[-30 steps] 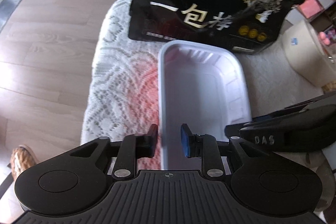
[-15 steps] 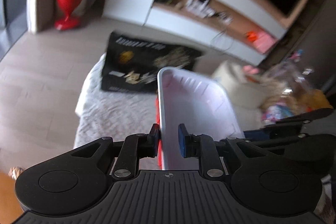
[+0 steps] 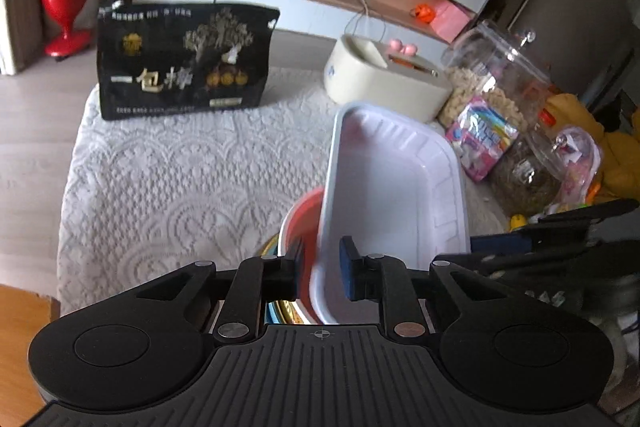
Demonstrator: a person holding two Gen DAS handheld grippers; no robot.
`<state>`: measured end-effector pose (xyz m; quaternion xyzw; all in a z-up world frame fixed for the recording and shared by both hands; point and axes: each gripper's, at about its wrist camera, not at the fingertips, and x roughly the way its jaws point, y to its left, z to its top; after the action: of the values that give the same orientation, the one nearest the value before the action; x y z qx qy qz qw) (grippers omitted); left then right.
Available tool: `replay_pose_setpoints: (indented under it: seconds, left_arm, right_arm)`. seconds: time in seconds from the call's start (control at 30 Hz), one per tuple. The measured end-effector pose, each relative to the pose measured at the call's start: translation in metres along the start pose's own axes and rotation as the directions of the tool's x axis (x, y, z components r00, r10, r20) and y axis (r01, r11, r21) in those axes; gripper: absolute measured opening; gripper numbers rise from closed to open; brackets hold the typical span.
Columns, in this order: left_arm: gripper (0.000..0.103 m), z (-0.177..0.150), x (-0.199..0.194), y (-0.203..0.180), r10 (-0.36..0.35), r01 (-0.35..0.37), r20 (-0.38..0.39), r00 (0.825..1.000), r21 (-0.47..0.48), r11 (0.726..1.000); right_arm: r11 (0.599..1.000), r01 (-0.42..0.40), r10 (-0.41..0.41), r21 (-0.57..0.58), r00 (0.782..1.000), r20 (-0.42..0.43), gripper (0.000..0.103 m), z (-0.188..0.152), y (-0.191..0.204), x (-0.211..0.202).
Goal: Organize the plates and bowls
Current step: 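Grasp the edge of the white red-rimmed tray with the right gripper, then carry the tray over the bowl stack and tilt it into the white bowl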
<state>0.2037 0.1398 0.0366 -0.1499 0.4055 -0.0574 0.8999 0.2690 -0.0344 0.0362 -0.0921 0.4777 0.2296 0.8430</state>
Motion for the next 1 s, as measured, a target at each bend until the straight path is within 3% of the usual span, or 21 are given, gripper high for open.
replay_pose_setpoints:
  seconds: [0.23,0.37,0.57,0.7,0.87,1.0]
  left_arm:
    - [0.021,0.001,0.009,0.012,0.033,-0.033,-0.002,0.999,-0.039,0.999]
    - [0.021,-0.006,0.021,0.01,0.025,-0.026,-0.06,0.998,-0.018,1.0]
    - [0.021,-0.011,0.023,0.002,0.007,-0.006,-0.063,0.998,0.023,1.0]
    - [0.021,-0.008,0.013,-0.001,-0.021,0.022,-0.039,0.999,0.022,1.0]
    - [0.021,-0.001,-0.002,0.002,-0.056,0.057,-0.017,0.998,0.02,0.998]
    - [0.021,0.0,-0.003,0.001,-0.041,0.045,-0.069,0.997,0.057,0.997]
  right_arm:
    - [0.992,-0.04,0.034,0.123,0.998,0.054,0.035,0.02,-0.023,0.001]
    - [0.984,-0.029,0.022,0.175,0.999,0.039,0.035,0.025,-0.025,0.018]
    - [0.988,-0.014,0.013,0.152,1.0,0.006,0.038,0.02,-0.013,0.037]
    - [0.997,0.002,-0.006,0.08,0.999,0.054,0.039,0.017,0.001,0.028]
    - [0.994,-0.06,0.047,0.094,0.99,0.133,0.039,0.016,-0.004,0.006]
    - [0.994,-0.082,0.07,0.075,0.987,0.144,0.039,0.013,-0.006,0.001]
